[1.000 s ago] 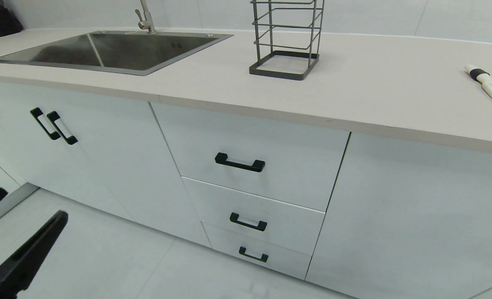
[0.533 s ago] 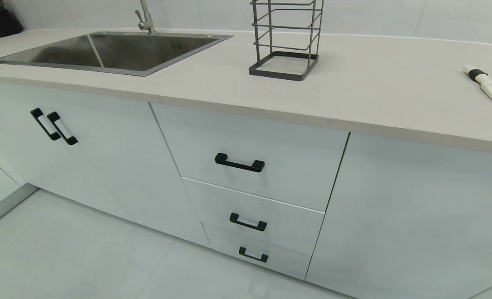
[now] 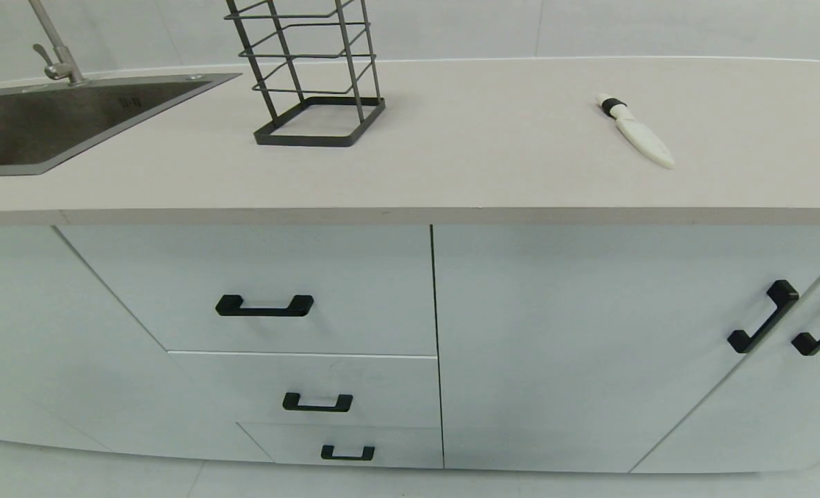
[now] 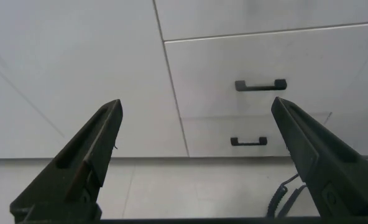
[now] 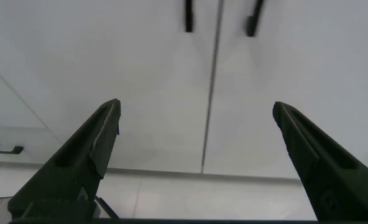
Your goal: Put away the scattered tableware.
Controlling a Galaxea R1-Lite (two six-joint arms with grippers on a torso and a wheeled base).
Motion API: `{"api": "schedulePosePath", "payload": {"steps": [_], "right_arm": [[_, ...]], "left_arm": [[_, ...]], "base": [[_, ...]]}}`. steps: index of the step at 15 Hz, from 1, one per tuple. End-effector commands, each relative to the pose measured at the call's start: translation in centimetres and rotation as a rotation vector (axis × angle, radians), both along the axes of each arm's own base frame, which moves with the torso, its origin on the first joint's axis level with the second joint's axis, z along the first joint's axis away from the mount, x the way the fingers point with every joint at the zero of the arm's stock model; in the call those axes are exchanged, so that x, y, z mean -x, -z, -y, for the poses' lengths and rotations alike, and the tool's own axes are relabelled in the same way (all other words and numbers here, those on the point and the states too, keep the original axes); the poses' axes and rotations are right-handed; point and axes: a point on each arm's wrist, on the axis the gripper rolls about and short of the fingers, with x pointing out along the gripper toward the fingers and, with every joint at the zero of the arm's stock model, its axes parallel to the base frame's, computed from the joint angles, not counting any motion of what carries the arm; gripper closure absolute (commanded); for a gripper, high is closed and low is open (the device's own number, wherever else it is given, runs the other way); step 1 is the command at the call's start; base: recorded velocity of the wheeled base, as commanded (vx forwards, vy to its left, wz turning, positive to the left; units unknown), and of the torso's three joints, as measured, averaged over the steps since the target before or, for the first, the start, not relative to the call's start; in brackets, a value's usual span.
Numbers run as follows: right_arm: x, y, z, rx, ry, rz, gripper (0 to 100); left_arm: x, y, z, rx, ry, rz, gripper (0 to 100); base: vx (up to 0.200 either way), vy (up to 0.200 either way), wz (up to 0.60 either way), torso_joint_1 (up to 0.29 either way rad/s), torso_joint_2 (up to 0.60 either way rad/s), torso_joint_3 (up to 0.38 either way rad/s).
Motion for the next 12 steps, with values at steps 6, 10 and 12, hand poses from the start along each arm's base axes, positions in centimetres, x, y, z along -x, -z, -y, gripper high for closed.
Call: {"api": "schedulePosePath", "payload": {"steps": [6,10,12], "right_arm": [[-0.01,0.00,0.00,0.000,0.000,-0.001,0],[-0.01,0.00,0.00,0.000,0.000,-0.001,0],[-0.01,0.00,0.00,0.000,0.000,-0.001,0]], "left_arm": [[0.01,0.01,0.00,0.043,-0.002,0.000,0],[0.01,0.00,-0.01,0.052,-0.004,0.002,0],[0.01,0.00,-0.01,0.034,-0.004,0.002,0]], "base": [[0.000,0.000,0.00,0.000,0.00,0.000],[0.050,0.000,0.00,0.001,0.00,-0.002],[0.200,0.000,0.00,0.005,0.00,0.002]]}}
